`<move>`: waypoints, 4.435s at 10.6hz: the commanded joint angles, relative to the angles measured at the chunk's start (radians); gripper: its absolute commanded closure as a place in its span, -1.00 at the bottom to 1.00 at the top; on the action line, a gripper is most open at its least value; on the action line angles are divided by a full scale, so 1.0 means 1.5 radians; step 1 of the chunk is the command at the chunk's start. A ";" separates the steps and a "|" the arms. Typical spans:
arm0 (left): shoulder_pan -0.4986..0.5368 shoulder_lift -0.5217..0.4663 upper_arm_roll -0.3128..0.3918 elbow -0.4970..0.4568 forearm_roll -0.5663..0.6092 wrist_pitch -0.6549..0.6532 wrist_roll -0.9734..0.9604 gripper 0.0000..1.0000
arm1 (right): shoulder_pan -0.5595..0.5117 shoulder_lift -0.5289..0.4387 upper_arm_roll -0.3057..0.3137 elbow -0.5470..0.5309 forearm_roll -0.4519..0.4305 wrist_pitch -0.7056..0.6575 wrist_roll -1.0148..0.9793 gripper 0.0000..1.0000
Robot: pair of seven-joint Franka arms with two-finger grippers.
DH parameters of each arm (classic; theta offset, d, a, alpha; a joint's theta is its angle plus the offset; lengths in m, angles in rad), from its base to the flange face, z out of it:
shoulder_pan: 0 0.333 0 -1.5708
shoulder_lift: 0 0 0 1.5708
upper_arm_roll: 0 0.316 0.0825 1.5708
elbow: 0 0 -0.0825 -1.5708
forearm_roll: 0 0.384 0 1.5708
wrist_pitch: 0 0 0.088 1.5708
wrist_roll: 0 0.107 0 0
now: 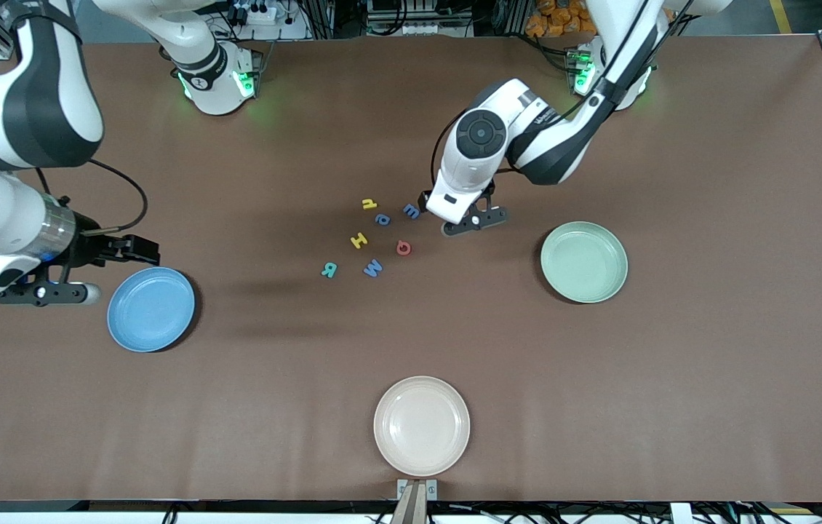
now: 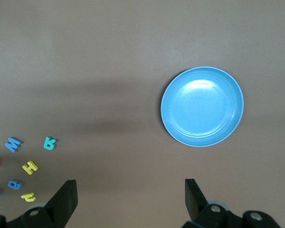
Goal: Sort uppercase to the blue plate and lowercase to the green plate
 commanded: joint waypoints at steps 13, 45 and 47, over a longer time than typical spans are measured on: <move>-0.079 -0.053 -0.025 -0.254 -0.119 0.170 -0.047 -1.00 | 0.069 0.022 0.002 -0.026 0.007 0.068 0.166 -1.00; -0.116 0.008 0.011 -0.264 -0.077 0.229 0.051 -0.59 | 0.070 0.157 0.000 -0.024 0.044 0.262 0.236 -1.00; -0.118 0.008 0.011 -0.263 -0.095 0.229 0.038 -0.59 | 0.070 0.157 0.000 -0.025 0.044 0.257 0.236 -1.00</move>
